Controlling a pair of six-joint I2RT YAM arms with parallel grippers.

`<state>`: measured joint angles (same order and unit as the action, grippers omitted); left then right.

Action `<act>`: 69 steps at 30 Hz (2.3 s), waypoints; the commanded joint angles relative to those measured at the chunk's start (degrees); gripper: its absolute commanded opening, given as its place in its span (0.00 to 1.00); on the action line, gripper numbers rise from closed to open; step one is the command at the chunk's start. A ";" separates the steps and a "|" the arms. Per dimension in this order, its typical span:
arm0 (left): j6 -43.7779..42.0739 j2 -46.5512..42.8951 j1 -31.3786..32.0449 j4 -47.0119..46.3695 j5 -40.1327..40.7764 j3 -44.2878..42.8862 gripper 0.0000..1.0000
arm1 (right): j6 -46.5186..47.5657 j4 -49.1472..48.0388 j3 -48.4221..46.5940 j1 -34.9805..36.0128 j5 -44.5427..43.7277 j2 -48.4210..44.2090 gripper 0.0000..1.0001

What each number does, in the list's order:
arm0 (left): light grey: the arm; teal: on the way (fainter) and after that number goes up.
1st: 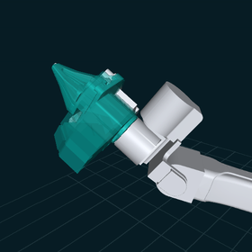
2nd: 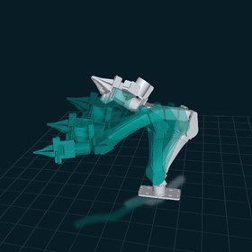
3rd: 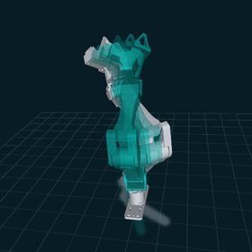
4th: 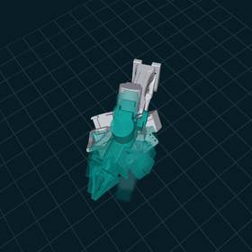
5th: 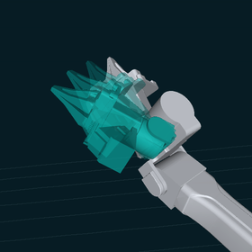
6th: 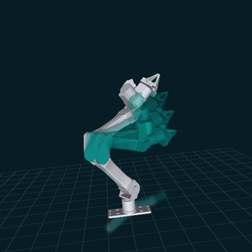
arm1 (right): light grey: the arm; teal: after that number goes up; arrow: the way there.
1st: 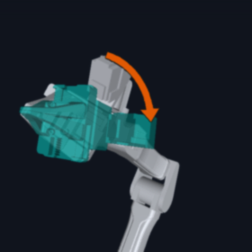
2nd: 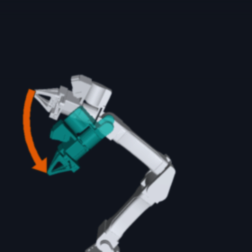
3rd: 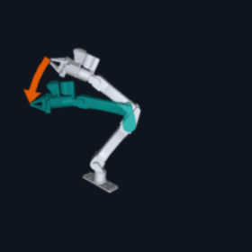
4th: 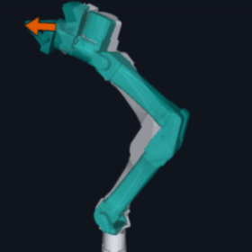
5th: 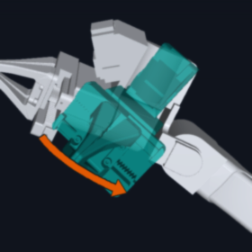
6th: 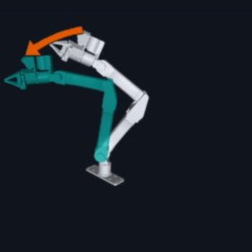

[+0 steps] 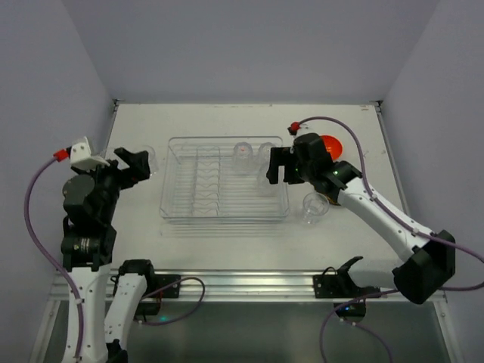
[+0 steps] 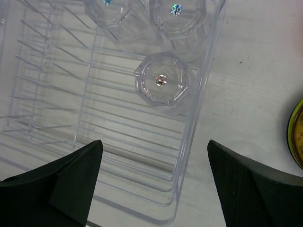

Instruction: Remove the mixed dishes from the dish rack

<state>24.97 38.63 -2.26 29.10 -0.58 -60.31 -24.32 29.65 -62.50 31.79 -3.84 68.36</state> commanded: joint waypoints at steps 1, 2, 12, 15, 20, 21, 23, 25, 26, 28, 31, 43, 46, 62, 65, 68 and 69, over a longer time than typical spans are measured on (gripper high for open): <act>0.44 -5.71 0.42 -4.84 -3.37 14.41 0.99 | 0.59 2.52 -4.64 3.44 -5.03 7.63 0.93; -0.27 -7.59 0.42 -4.67 -3.11 18.00 0.99 | 0.06 4.35 -6.04 3.89 -6.52 9.49 0.93; -1.94 -17.01 0.42 -5.99 -6.45 23.40 1.00 | -4.25 8.06 -19.58 5.65 -13.65 22.07 0.91; -1.77 -17.98 0.42 -6.25 -6.28 23.84 1.00 | -4.69 7.97 -22.22 5.65 -14.18 24.79 0.89; -1.68 -18.42 0.42 -6.08 -5.66 23.84 1.00 | -4.78 13.05 -29.15 5.65 -15.67 31.39 0.88; -1.77 -18.33 0.50 -6.16 -5.92 23.84 1.00 | -4.17 13.59 -29.69 5.65 -15.85 32.88 0.88; -1.94 -18.07 0.42 -6.34 -6.62 23.93 1.00 | -3.11 14.29 -30.40 5.65 -15.15 33.94 0.88; -2.03 -17.54 0.42 -6.60 -7.24 24.02 1.00 | -0.91 14.91 -30.40 5.65 -14.18 34.82 0.89; -2.12 -17.28 0.42 -6.60 -7.50 24.10 1.00 | -0.21 14.91 -29.88 5.56 -14.18 34.83 0.89; -2.21 -16.58 0.50 -6.69 -7.94 24.10 1.00 | 2.42 14.82 -29.26 5.48 -13.48 34.91 0.90; -2.30 -15.87 0.42 -6.87 -8.39 24.19 1.00 | 5.24 13.95 -28.29 5.47 -9.20 35.09 0.91; -2.38 -14.20 0.50 -6.78 -8.65 24.19 1.00 | 9.29 13.68 -29.35 5.12 -8.29 41.06 0.88; -2.47 -14.02 0.50 -6.95 -9.00 24.28 1.00 | 9.29 13.42 -28.82 5.04 -8.12 41.59 0.88; -3.78 -13.93 0.50 -8.01 -13.56 24.02 1.00 | 5.95 10.43 -24.43 5.12 0.30 30.91 0.06; -4.76 -13.59 0.68 -9.76 -21.63 23.40 1.00 | 4.99 9.03 -23.28 4.95 3.47 23.79 0.00; -2.40 -11.49 0.59 -13.70 -33.40 23.05 1.00 | 3.76 7.18 -21.18 4.07 9.52 16.23 0.00; -0.82 -10.78 0.59 -16.16 -40.40 23.22 1.00 | 3.31 5.79 -20.48 3.81 11.11 14.19 0.00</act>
<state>22.61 25.65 -1.83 20.99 -23.24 -36.10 -18.90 40.47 -83.44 36.62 -0.27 92.47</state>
